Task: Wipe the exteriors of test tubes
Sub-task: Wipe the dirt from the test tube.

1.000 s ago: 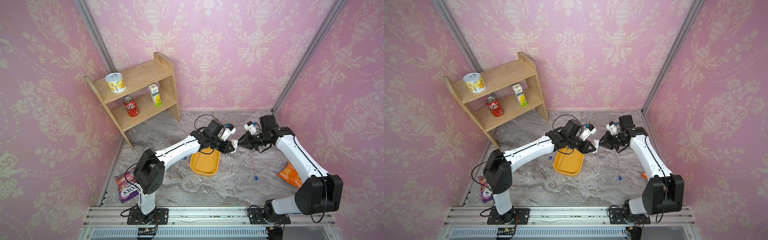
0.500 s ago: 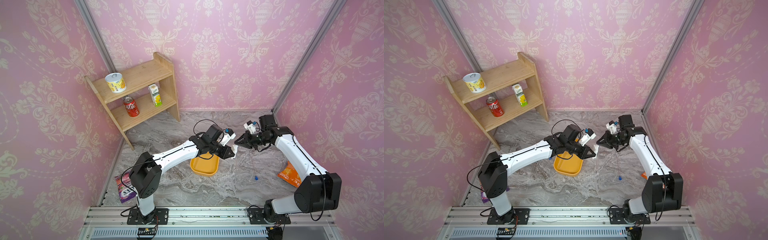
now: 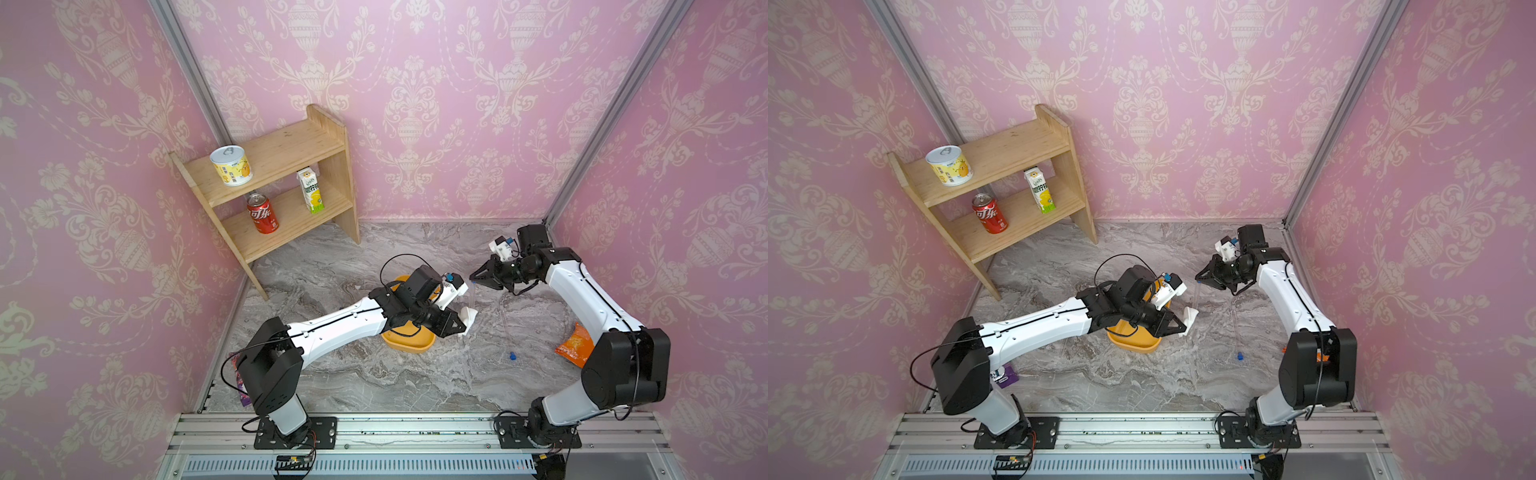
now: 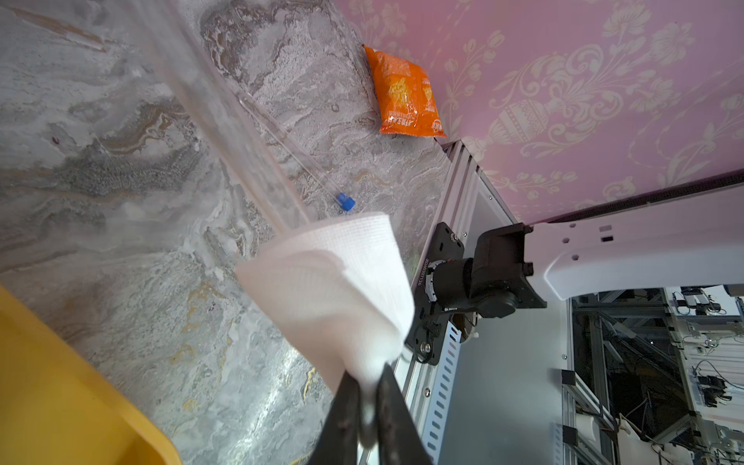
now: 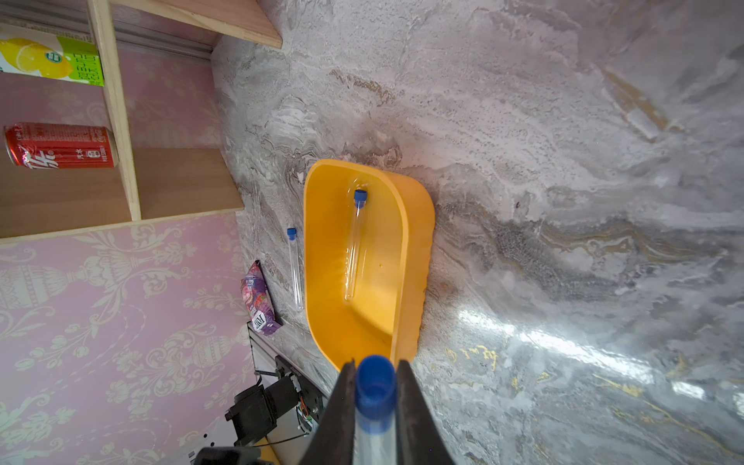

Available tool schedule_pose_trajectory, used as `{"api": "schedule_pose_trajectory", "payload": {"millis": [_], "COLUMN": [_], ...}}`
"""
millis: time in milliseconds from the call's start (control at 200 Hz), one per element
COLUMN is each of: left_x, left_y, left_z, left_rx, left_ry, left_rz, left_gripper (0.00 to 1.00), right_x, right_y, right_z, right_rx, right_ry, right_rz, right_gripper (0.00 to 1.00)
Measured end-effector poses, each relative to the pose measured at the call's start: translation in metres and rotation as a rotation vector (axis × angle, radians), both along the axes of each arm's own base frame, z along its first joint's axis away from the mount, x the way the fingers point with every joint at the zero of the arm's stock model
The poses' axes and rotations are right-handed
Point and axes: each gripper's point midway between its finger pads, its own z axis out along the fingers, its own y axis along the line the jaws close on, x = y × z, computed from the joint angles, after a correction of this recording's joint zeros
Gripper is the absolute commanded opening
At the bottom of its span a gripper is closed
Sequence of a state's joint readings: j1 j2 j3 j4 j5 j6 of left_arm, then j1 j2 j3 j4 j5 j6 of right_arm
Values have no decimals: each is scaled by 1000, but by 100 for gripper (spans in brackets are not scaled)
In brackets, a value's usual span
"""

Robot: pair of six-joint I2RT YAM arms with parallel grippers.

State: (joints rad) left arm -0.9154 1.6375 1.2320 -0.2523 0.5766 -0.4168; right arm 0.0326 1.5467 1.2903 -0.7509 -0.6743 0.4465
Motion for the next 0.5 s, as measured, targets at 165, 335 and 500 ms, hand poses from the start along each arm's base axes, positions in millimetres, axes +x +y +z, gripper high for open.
{"api": "schedule_pose_trajectory", "payload": {"millis": [165,335,500], "left_x": [0,3,2], "left_y": [20,25,18], "left_z": [-18,-24,-43], "left_rx": [134,228,298], "left_ry": [-58,-121,-144], "left_rz": [59,81,79], "left_gripper": [12,12,10], "right_x": [7,15,25], "right_y": [-8,-18,-23], "right_z": [-8,-10,-1], "right_rx": [-43,-97,-119], "right_ry": [9,-2,-36], "right_rz": [-41,-95,-125], "right_gripper": [9,8,8]}}
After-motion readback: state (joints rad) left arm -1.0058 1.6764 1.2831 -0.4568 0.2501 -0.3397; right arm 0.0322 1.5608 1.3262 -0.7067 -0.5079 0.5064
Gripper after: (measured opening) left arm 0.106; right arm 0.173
